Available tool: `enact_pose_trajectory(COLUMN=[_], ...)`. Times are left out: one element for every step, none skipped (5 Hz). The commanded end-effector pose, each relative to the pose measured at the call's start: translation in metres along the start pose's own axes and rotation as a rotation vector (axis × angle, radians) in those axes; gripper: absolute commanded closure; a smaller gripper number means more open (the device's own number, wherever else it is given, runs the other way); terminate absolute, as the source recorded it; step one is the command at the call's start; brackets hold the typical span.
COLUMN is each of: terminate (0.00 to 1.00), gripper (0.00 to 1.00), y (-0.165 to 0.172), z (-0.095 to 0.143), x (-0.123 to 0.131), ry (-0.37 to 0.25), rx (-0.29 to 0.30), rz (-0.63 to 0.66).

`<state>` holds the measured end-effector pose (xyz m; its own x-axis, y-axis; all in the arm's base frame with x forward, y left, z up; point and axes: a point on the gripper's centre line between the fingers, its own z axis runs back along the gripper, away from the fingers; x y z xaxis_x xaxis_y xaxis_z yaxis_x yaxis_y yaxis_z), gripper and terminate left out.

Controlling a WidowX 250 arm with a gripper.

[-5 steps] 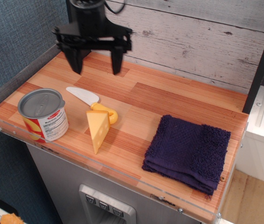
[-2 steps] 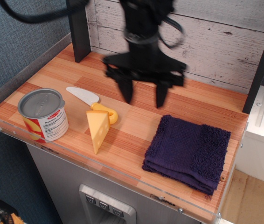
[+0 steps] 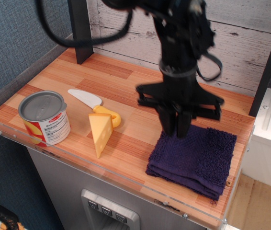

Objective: Move the dishcloth from the front of the table to the back.

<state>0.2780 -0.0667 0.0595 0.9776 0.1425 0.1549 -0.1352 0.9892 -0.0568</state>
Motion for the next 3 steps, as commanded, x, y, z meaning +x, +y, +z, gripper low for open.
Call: enact_pose_trajectory(terminate=[0.0, 0.0, 0.0], gripper=[1.0, 1.0, 1.0], y=[-0.019, -0.019, -0.013], z=[-0.027, -0.037, -0.042], x=[-0.006, -0.005, 0.003], ry=[0.021, 0.037, 0.029], rx=[-0.02, -0.003, 0.0], rz=[-0.007, -0.003, 0.068])
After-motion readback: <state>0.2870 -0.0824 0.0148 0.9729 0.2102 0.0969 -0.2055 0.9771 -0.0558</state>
